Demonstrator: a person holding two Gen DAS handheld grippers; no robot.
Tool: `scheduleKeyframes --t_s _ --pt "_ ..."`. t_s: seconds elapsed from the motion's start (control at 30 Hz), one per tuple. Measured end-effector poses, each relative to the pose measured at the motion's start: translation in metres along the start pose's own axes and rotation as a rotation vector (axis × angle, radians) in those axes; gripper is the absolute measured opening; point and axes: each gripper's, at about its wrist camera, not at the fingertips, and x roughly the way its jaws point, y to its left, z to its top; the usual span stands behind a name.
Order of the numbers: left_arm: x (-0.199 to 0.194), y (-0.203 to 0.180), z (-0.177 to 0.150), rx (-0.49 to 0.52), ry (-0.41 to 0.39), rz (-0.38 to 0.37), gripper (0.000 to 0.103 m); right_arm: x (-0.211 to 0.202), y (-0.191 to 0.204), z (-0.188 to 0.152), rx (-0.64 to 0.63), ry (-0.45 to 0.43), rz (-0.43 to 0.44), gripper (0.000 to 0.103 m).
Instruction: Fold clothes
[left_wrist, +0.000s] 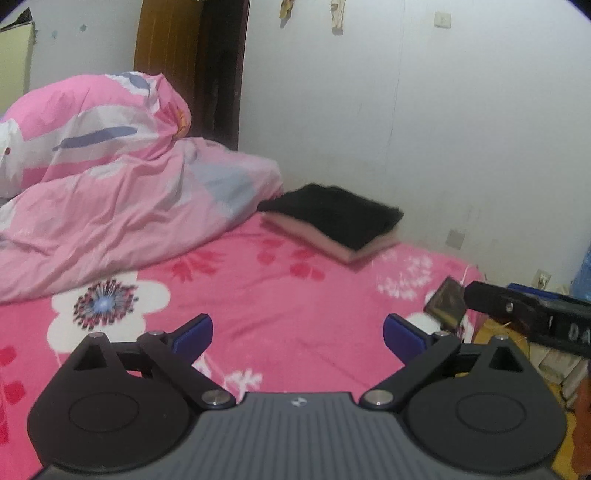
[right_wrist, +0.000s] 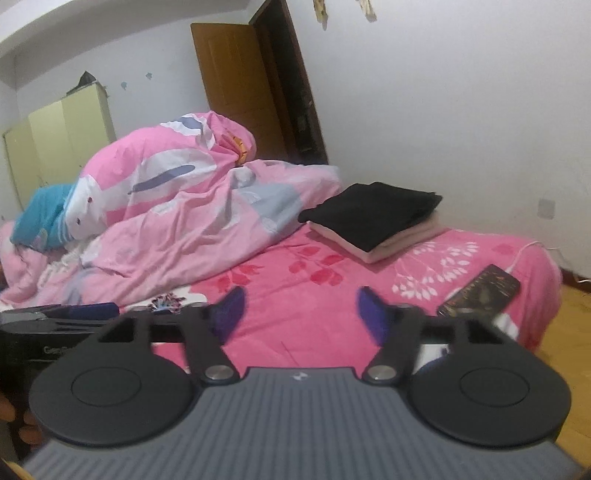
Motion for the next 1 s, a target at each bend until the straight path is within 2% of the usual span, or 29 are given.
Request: scheduleKeyframes --t_s 0.17,0.43,0.6,0.83,1.0 --pt "-0.01 -0.003 -0.013 -0.007 0.005 0.026 0.102 -0.005 0.016 -0.022 -0.059 0.022 -0.083 0.087" --pt "-0.025 -0.007 -0.026 0.008 0.005 0.049 0.103 -0.029 0.027 -0.032 -0.094 0.006 -0.182 0.101" --pt "-0.033 -0.003 -0.028 -0.038 0.006 0.04 0.103 -0.04 0.037 -0.031 -0.143 -0.011 -0.22 0.102" --pt "-0.046 -0.003 -0.028 -0.045 -0.014 0.08 0.103 -0.047 0.045 -0.031 -0.142 -0.001 -0.283 0.102" --pt "-0.059 -0.007 -0.029 -0.049 -0.048 0.109 0.103 -0.055 0.048 -0.031 -0.133 0.002 -0.281 0.102"
